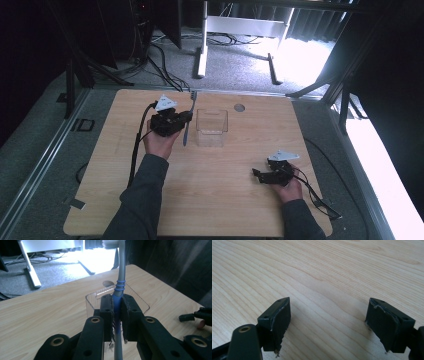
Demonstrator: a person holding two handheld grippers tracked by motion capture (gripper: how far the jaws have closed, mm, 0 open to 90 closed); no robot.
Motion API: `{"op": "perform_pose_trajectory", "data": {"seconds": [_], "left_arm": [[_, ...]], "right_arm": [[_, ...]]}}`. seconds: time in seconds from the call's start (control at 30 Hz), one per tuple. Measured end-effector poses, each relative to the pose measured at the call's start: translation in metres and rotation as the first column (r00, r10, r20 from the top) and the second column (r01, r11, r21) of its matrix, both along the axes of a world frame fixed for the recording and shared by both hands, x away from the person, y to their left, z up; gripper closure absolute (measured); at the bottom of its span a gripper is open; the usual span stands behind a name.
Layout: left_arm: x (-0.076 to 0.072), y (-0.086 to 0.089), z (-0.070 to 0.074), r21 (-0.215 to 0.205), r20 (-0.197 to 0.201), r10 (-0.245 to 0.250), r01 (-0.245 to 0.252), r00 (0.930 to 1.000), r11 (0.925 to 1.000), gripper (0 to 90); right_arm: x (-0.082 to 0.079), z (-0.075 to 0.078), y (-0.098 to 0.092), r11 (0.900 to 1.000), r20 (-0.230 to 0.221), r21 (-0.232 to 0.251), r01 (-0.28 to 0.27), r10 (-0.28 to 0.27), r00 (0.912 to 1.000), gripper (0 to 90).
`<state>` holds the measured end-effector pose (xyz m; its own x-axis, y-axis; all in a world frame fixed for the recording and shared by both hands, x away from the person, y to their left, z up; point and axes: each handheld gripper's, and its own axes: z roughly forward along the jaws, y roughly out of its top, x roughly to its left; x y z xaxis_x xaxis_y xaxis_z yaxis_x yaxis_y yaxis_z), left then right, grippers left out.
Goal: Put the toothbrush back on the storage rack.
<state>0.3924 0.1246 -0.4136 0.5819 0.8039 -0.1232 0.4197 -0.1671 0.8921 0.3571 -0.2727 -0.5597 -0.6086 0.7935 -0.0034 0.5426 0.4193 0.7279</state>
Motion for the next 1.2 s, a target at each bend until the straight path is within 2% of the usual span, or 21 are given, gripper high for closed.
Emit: {"op": "perform_pose_trajectory", "data": {"seconds": [0.5, 0.77, 1.2], "left_arm": [[0.006, -0.007, 0.002, -0.068, 0.043, 0.011, -0.008, 0.9990, 0.9977, 80.4], [0.010, -0.012, 0.000, -0.096, 0.052, 0.018, -0.013, 0.9985, 0.9953, 80.4], [0.014, -0.010, -0.001, -0.147, 0.067, 0.033, -0.023, 0.9972, 0.9889, 80.4]], "right_arm": [[0.000, 0.000, 0.000, 1.000, 0.000, -0.001, -0.001, 0.001, 1.0000, 19.6], [0.000, 0.000, 0.000, 1.000, 0.000, -0.001, -0.001, 0.001, 1.0000, 19.6], [0.000, 0.000, 0.000, 1.000, 0.000, -0.002, -0.001, 0.001, 1.0000, 19.6]]}}
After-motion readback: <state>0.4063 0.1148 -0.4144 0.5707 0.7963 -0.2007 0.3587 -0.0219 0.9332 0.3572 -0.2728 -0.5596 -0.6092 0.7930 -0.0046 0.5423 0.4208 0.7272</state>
